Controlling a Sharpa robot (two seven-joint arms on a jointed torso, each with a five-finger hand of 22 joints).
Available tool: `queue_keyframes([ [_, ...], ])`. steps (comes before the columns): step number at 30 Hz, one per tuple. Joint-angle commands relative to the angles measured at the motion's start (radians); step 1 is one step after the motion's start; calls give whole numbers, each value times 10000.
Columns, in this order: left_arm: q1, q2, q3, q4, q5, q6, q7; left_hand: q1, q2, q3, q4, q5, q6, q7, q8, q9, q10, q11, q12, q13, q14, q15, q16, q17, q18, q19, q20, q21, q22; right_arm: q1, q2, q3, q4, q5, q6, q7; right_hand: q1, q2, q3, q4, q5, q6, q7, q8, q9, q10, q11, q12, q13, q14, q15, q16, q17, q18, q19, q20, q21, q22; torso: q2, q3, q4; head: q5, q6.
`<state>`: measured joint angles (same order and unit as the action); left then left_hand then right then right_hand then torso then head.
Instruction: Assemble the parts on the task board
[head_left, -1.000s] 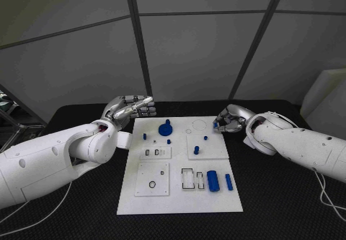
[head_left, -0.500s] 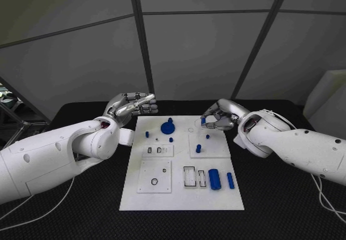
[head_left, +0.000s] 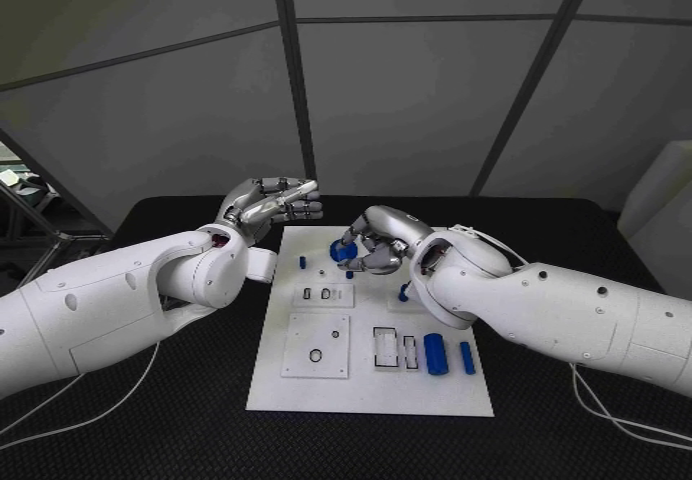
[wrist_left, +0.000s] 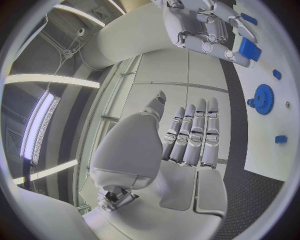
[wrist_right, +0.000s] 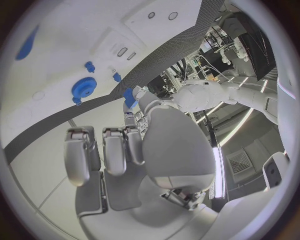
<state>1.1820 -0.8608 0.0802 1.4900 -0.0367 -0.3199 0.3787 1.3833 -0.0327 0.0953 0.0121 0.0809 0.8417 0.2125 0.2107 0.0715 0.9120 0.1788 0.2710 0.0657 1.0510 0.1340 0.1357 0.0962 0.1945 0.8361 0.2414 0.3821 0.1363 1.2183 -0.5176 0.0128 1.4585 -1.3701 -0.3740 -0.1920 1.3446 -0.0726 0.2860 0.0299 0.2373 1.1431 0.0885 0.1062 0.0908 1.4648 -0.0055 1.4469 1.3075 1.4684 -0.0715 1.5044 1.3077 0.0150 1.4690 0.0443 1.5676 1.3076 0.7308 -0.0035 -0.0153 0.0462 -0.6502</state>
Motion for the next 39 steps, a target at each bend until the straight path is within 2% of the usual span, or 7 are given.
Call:
queue_keyframes([
  [1, 16, 35, 9, -6, -41, 71, 42, 46, 48, -4, -37, -66, 79, 111, -32, -13, 82, -13, -53, -1, 5, 41, -57, 3, -136, 64, 14, 11, -9, -57, 210, -43, -162, -573, 276, -820, -2, 217, -6, -64, 26, 146, -179, -40, 372, 296, -23, -67, 1307, 673, -32, -76, 1094, -150, 1018, -63, 32, 2631, 13, 4, 6, 52, -50],
  [5, 18, 59, 10, 4, -41, 55, 38, 46, 52, -4, -42, -67, 81, 110, -33, -13, 85, -14, -57, -1, 8, 41, -60, 4, -135, 64, 14, 11, -11, -190, 454, -93, -328, -665, 471, -1094, -18, 220, -9, -63, 25, 147, -178, -44, 376, 293, -22, -72, 1303, 673, -30, -78, 1091, -150, 1018, -62, 32, 2631, 22, 3, 17, 112, -74],
  [8, 19, 66, 11, 11, -41, 43, 46, 46, 52, -3, -43, -67, 81, 110, -34, -13, 86, -14, -58, -1, 8, 41, -61, 4, -136, 64, 14, 11, -11, -284, 573, -137, -411, -832, 563, -1220, -42, 219, -14, -63, 27, 147, -177, -50, 382, 286, -19, -82, 1293, 670, -27, -84, 1081, -150, 1018, -60, 32, 2631, 21, 2, -1, 165, -133],
  [15, 22, 75, 12, -1, -41, 26, 45, 46, 52, -3, -43, -67, 81, 110, -34, -13, 86, -14, -58, -1, 8, 41, -61, 4, -136, 64, 14, 11, -11, -439, 741, -219, -532, -1139, 694, -1381, -57, 213, -20, -67, 29, 146, -176, -55, 386, 287, -17, -80, 1295, 669, -26, -86, 1078, -150, 1018, -58, 32, 2631, 21, 24, 5, 238, -234],
  [21, 23, 69, 12, 0, -41, 24, 40, 47, 56, -3, -48, -66, 83, 111, -35, -13, 89, -14, -61, -1, 9, 41, -64, 5, -136, 61, 14, 10, -13, -518, 804, -242, -609, -1298, 854, -1467, -95, 196, -34, -76, 44, 142, -175, -69, 397, 287, -16, -79, 1298, 667, -23, -93, 1068, -150, 1018, -55, 32, 2631, 11, 20, -3, 260, -303],
  [29, 24, 77, 12, -9, -41, 33, 35, 47, 56, -3, -48, -66, 83, 111, -35, -13, 89, -14, -61, -1, 9, 41, -64, 5, -136, 61, 14, 10, -13, -594, 900, -253, -699, -1362, 887, -1467, -135, 181, -46, -83, 54, 132, -172, -87, 406, 285, -14, -82, 1296, 665, -21, -98, 1059, -150, 1018, -52, 32, 2631, 18, 28, -18, 269, -334],
  [39, 24, 92, 12, -33, -41, 47, 30, 47, 56, -3, -48, -66, 83, 111, -35, -13, 89, -14, -61, -1, 9, 41, -64, 5, -136, 61, 14, 10, -13, -638, 994, -256, -866, -1451, 961, -1462, -171, 170, -55, -92, 63, 109, -165, -113, 412, 283, -10, -85, 1294, 665, -19, -100, 1059, -150, 1018, -49, 32, 2631, 13, 20, -6, 282, -386],
])
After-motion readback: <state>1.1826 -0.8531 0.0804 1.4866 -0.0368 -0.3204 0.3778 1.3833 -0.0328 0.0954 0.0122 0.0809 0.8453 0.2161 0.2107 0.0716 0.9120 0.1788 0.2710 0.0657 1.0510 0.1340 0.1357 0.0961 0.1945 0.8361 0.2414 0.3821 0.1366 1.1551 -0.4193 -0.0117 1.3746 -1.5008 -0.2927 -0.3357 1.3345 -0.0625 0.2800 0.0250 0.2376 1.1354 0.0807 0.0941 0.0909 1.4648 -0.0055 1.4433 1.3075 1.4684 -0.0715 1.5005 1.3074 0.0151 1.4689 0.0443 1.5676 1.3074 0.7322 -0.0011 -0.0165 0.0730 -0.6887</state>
